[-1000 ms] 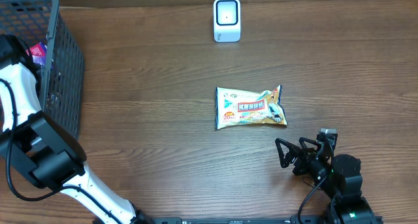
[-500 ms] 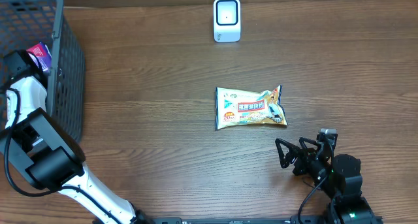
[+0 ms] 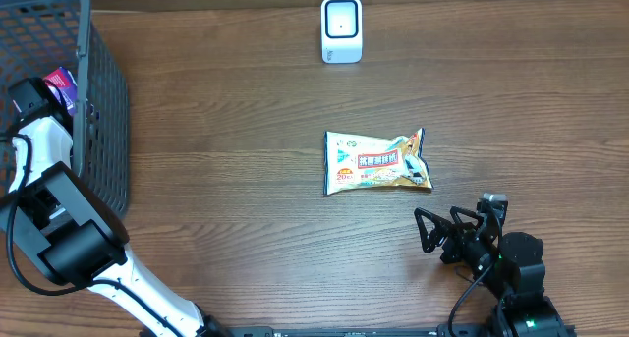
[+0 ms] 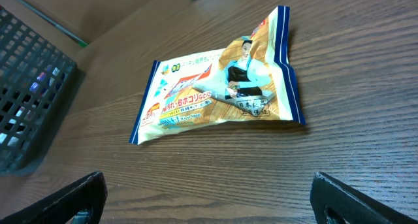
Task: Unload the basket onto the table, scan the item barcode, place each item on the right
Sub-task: 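Move the left gripper back into the basket and grasp the orange box, then carry the orange box past the scanner and set it beside the bag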
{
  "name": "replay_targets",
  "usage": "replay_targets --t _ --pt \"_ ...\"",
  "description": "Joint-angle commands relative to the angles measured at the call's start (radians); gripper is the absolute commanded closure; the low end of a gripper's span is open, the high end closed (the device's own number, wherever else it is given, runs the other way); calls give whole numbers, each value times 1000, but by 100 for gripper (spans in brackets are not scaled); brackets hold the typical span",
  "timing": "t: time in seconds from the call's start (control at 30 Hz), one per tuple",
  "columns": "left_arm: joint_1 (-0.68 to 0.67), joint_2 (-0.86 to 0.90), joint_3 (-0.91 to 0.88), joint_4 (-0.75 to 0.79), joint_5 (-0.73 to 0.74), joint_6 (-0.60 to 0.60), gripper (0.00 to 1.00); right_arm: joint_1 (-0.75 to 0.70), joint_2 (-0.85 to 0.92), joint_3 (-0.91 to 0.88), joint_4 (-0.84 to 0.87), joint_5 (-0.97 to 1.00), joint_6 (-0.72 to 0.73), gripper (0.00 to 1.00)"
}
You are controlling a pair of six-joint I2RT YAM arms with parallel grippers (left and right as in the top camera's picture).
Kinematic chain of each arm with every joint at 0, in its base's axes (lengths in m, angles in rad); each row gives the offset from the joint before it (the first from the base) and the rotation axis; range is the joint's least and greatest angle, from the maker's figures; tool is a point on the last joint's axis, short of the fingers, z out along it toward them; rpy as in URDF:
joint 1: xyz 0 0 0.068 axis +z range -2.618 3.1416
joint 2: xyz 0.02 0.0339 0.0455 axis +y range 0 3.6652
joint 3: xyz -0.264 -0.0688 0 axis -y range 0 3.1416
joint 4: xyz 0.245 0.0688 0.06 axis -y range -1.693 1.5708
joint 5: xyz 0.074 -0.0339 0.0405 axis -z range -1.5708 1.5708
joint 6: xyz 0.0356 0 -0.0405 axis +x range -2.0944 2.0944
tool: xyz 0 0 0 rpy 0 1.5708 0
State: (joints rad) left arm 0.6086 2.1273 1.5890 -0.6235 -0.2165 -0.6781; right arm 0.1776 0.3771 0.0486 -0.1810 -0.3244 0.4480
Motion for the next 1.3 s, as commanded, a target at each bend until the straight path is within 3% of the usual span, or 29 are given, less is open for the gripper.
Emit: replay_targets --t 0.0,0.27,0.47,0.8,0.87,1.03,1.17,1.27 --pt "-11 -5 -16 -3 1 0 41 4 -4 26 -5 8 -3 0" --pt "-1 -5 -6 -22 9 2 61 4 -4 26 -5 -4 1 0" --pt "13 -17 63 -95 12 4 65 4 -4 26 -5 -10 1 0" --pt "14 -62 558 -413 47 55 61 4 -4 26 -5 -10 0 0" --pt "14 -70 670 -474 96 55 62 4 -4 26 -5 -10 0 0" --pt "-3 -98 935 -619 377 58 64 4 -4 26 -5 -10 0 0" --pt "-74 -122 1026 -690 528 73 66 4 -4 26 -5 -10 0 0" --pt "-176 -143 1028 -728 530 104 67 4 -4 26 -5 -10 0 0"
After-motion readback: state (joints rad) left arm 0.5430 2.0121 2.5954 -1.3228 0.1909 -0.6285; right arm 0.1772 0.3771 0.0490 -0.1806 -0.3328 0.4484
